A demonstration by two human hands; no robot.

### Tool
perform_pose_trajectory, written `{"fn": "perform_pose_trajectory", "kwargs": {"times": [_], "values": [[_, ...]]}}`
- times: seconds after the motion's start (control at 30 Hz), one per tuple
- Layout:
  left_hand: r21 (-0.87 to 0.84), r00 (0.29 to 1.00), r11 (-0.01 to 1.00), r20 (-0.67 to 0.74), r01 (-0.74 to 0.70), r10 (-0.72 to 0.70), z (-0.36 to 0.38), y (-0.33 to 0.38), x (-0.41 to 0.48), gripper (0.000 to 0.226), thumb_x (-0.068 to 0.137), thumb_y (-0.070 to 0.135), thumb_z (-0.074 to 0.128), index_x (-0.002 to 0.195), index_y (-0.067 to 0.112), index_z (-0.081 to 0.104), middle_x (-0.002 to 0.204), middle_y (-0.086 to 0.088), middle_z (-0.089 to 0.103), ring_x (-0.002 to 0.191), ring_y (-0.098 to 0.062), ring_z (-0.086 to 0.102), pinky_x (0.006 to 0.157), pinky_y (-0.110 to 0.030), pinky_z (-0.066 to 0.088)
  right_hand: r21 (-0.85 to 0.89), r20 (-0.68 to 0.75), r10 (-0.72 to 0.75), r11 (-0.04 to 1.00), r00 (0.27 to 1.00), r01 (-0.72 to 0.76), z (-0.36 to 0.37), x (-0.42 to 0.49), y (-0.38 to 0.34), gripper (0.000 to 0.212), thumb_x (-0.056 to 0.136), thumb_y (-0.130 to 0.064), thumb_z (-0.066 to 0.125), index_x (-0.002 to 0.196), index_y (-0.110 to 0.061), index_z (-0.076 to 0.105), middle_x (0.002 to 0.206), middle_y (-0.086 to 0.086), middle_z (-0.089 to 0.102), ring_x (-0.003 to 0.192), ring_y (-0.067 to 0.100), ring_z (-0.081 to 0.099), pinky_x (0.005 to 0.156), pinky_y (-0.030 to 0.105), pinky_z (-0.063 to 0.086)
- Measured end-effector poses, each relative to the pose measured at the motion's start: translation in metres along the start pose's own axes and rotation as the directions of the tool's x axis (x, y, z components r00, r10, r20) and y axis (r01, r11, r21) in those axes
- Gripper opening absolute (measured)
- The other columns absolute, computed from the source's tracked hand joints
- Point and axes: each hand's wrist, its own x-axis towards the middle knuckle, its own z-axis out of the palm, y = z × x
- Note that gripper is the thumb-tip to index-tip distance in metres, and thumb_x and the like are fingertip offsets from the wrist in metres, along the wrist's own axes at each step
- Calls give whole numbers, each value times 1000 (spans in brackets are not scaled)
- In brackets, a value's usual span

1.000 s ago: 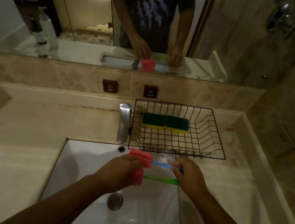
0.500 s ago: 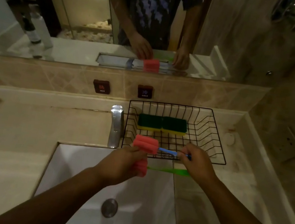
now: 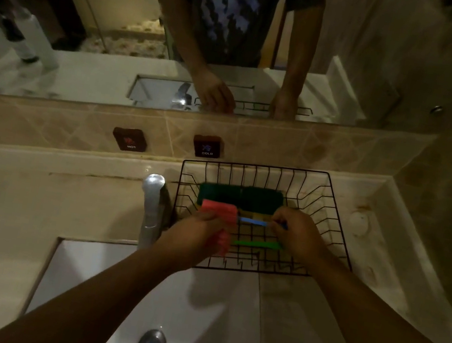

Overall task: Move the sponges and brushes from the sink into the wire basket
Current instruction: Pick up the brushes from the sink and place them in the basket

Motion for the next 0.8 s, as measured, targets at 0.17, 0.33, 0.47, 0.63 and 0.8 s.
{"fn": "perform_pose_trajectory", "kwargs": {"times": [0.17, 0.33, 0.47, 0.63, 0.8], "values": [[28, 998, 1000, 55, 8, -9, 24, -14, 13, 39, 97, 26, 59, 135, 17, 57, 150, -7, 45, 130, -24, 51, 109, -33, 44, -81, 74, 47, 996, 996, -41, 18, 14, 14, 5, 91, -16, 60, 94, -15, 64, 96, 8, 63, 88, 25, 60, 69, 28, 43], [112, 987, 992, 146, 57, -73, 35, -16, 22, 51, 93, 23, 64, 141, 22, 48, 150, -5, 43, 129, -25, 52, 102, -36, 54, -82, 110, 80, 994, 991, -71, 27, 20, 22, 9, 92, -15, 59, 99, -12, 64, 102, 12, 65, 95, 28, 59, 76, 29, 45], [87, 983, 993, 160, 76, -89, 39, -16, 23, 46, 91, 23, 67, 136, 21, 55, 144, -3, 52, 124, -23, 57, 100, -35, 55, -72, 117, 125, 990, 985, -117, 30, 24, 25, 3, 93, -18, 59, 92, -21, 60, 101, 6, 63, 93, 24, 57, 77, 30, 44], [61, 980, 995, 178, 74, -84, 42, -19, 22, 51, 89, 22, 70, 138, 19, 55, 146, -4, 51, 129, -24, 55, 104, -35, 52, -89, 145, 122, 990, 982, -110, 33, 24, 28, 4, 94, -19, 58, 96, -19, 61, 103, 7, 63, 94, 25, 58, 76, 32, 46], [52, 985, 998, 161, 48, -55, 46, -23, 22, 49, 89, 22, 69, 136, 17, 58, 144, -5, 54, 127, -24, 56, 104, -35, 52, -74, 135, 97, 993, 986, -88, 32, 22, 29, 6, 93, -18, 59, 96, -16, 64, 103, 8, 64, 94, 25, 59, 75, 30, 44]]}}
